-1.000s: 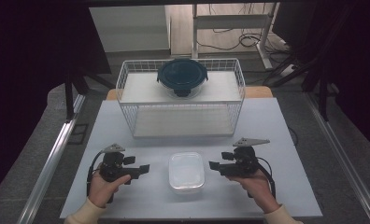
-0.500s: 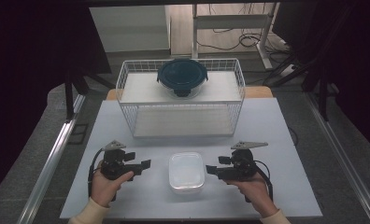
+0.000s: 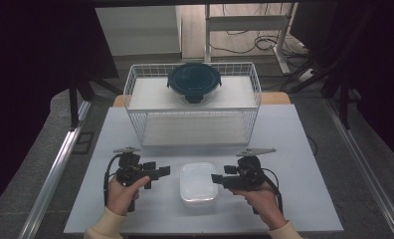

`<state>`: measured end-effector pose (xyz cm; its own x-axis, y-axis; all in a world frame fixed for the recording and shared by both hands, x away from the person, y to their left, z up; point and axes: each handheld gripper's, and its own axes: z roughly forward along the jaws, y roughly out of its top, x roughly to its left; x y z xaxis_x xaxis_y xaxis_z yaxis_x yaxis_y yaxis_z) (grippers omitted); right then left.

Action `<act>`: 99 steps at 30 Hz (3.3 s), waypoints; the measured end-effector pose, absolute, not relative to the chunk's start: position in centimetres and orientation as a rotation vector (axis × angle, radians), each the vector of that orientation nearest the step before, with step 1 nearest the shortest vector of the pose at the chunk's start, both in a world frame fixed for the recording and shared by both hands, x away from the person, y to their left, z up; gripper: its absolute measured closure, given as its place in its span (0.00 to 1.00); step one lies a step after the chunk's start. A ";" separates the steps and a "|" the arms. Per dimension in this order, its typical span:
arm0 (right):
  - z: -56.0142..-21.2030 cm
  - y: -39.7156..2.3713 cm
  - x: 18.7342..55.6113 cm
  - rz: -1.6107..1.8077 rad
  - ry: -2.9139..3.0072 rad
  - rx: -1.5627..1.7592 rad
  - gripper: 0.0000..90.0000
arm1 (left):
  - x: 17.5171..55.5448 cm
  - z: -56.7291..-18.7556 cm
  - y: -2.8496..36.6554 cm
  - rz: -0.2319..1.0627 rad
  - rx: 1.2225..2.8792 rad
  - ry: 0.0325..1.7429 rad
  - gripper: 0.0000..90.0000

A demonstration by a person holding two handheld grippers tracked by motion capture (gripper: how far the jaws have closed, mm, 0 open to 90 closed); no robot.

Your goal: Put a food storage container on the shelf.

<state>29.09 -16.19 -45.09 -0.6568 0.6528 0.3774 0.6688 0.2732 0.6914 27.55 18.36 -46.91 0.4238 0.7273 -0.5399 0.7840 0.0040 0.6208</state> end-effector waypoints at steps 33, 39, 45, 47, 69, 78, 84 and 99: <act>-49.6 -16.2 30.4 -1.277 -2.246 -1.338 0.60 | 28.0 -51.6 15.6 -0.430 1.689 1.290 0.54; -49.8 -16.6 30.5 -1.271 -2.181 -1.366 0.70 | 28.0 -52.4 16.0 -0.513 1.596 1.313 0.69; -49.8 -17.2 30.2 -1.281 -2.121 -1.379 0.75 | 27.6 -51.9 16.2 -0.494 1.571 1.301 0.79; -49.5 -17.4 30.1 -1.286 -2.115 -1.374 0.78 | 27.5 -51.7 16.3 -0.493 1.563 1.296 0.81; -47.9 -17.9 29.4 -1.377 -2.114 -1.281 0.89 | 26.4 -49.4 16.8 -0.381 1.611 1.187 0.89; -46.0 -17.7 28.7 -1.436 -2.166 -1.217 0.89 | 25.7 -47.8 17.1 -0.337 1.614 1.146 0.89; -45.2 -17.6 28.4 -1.457 -2.189 -1.189 0.89 | 25.4 -47.2 17.2 -0.312 1.616 1.134 0.89; -42.6 -17.6 28.8 -1.526 -2.249 -1.141 0.89 | 26.0 -44.1 17.0 -0.228 1.638 1.087 0.89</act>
